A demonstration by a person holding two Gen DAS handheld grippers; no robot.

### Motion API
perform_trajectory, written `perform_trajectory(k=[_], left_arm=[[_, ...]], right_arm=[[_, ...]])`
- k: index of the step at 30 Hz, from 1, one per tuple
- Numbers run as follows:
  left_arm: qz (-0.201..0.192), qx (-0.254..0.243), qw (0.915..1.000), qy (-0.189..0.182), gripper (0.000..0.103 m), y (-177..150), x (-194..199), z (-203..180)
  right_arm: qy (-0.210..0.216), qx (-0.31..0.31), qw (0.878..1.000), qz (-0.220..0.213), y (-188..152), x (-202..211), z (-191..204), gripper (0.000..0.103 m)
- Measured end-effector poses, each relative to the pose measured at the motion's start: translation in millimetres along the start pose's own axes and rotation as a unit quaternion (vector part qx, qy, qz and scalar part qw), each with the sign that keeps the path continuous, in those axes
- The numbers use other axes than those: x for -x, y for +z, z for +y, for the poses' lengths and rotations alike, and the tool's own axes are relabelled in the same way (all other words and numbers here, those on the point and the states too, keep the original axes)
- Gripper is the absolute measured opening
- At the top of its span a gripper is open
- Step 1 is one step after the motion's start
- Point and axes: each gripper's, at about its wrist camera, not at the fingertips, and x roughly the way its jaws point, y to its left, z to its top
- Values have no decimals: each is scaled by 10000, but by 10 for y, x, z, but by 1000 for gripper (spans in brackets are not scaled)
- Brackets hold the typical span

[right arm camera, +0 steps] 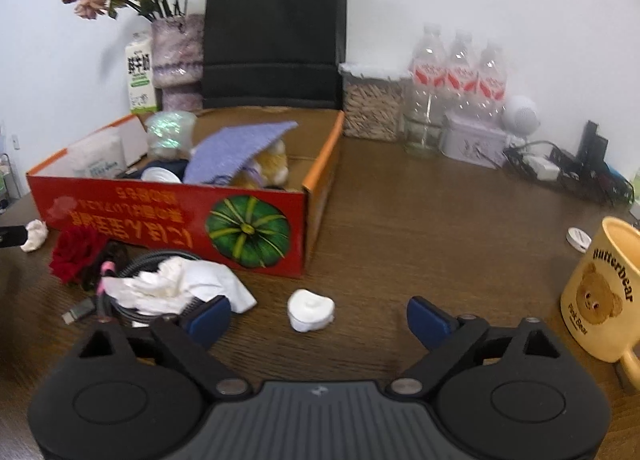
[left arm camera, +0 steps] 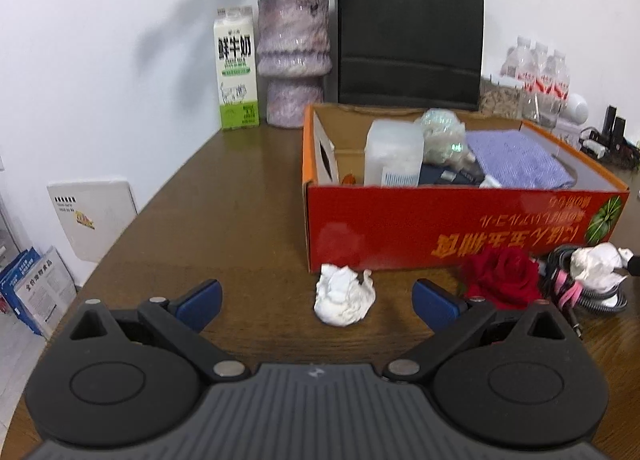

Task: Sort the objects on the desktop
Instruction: 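Grasp the white crumpled tissue with the left tool while the right tool grasps the white case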

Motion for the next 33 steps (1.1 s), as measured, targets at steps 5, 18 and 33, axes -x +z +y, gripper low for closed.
perform_trajectory(k=[5,18,33], left_arm=[[208,-17,9997,-85,103,7,-132,14],[441,-72,9988,-214,89,41,-308,-49],[255,-254,9982,-475,22,50,-220,-136]], right_arm=[[65,-30,9998,191,-10,-125,-8,79],[178,-94,9998,66,5,-165,12,65],[285,-108,9995,-36,-3,-110,51,26]])
